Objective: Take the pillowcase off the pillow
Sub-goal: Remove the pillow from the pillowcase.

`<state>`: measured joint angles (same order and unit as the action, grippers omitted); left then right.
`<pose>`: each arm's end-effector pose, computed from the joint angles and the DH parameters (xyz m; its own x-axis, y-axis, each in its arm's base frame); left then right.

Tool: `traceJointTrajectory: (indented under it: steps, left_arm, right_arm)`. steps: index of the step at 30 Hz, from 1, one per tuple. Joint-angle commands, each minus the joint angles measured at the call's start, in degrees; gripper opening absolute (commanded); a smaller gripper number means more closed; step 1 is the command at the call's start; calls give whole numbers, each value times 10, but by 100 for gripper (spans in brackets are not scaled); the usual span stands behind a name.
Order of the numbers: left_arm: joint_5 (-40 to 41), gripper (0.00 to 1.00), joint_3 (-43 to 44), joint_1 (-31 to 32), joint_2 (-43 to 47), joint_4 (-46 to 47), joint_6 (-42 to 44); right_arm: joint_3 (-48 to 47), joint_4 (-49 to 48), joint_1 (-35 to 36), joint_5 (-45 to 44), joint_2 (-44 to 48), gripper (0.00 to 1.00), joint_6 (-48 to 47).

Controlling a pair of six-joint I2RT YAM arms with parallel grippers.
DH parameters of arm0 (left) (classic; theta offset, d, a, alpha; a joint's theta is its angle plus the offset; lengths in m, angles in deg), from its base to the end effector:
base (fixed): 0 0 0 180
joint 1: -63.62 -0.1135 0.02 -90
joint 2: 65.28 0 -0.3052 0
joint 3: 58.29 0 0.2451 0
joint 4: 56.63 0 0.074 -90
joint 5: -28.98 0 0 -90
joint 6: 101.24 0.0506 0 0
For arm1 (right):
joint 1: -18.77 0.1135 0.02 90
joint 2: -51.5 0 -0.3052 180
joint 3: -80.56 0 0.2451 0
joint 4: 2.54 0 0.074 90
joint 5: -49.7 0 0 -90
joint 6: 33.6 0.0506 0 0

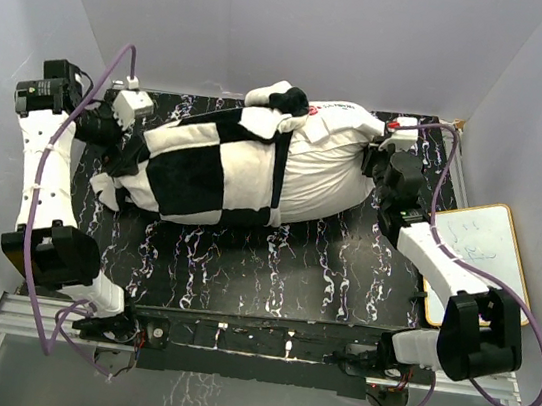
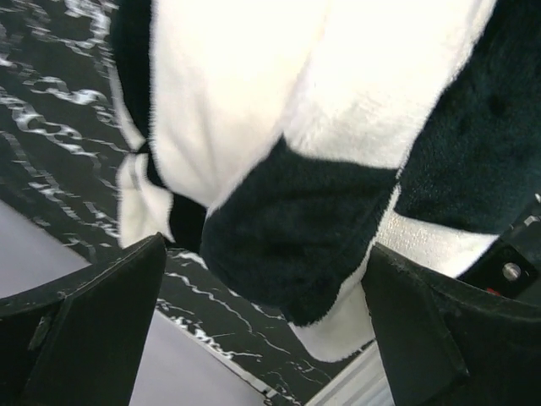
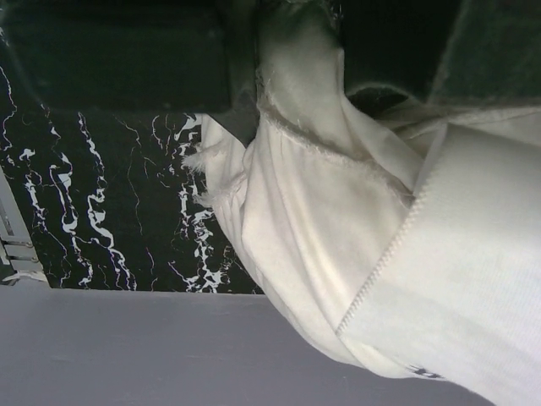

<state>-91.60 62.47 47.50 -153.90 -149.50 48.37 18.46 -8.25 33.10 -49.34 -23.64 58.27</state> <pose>0.2739 0.0524 0.4464 -0.4240 0.6505 -0.6302 0.7228 0.6623 0.1972 0.2960 0.0674 0.3374 -0.1266 0.0009 -0.9920 -0.0894 0.9959 0.0123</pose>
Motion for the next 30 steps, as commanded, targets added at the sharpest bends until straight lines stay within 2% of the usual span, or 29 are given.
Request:
traceJointTrajectory:
  steps: [1, 3, 6, 8, 12, 14, 17, 18, 20, 22, 24, 26, 30]
  left_arm:
    - [38, 87, -92, -11, 33, -35, 119]
    - [70, 73, -104, -12, 28, -35, 122]
    - [96, 40, -90, -41, 5, -35, 129]
    - [106, 23, -69, -68, -9, -35, 137]
    - [114, 14, -26, -119, -24, -35, 159]
    - [114, 1, -19, -135, -19, -34, 183]
    - [92, 0, -20, -141, -18, -35, 172]
    - [71, 10, -21, -141, -17, -35, 154]
    - [2, 57, -40, -141, 4, -35, 136]
    - [-73, 94, -98, -138, 49, -34, 156]
    - [-117, 97, -153, -117, 90, -26, 151]
    - [-117, 97, -208, -74, 108, 19, 87]
    - [-115, 97, -300, -64, 126, 148, 3]
  right_arm:
    - [-48, -2, -31, -69, -25, 8, -3]
    - [-59, 3, -34, -72, -34, 8, 0]
    - [-81, 12, -39, -75, -54, 8, 16]
    - [-94, 13, -41, -73, -67, 8, 26]
    - [-122, 15, -41, -72, -96, 8, 37]
    - [-131, 16, -41, -77, -107, 8, 41]
    - [-136, 12, -41, -65, -111, 8, 56]
    - [-138, 13, -41, -59, -112, 8, 59]
    - [-136, 15, -41, -53, -113, 8, 62]
    - [-135, 17, -40, -56, -112, 8, 63]
    - [-133, 18, -40, -59, -109, 8, 62]
    - [-135, 20, -41, -59, -107, 8, 61]
    - [-143, 27, -40, -54, -109, 8, 61]
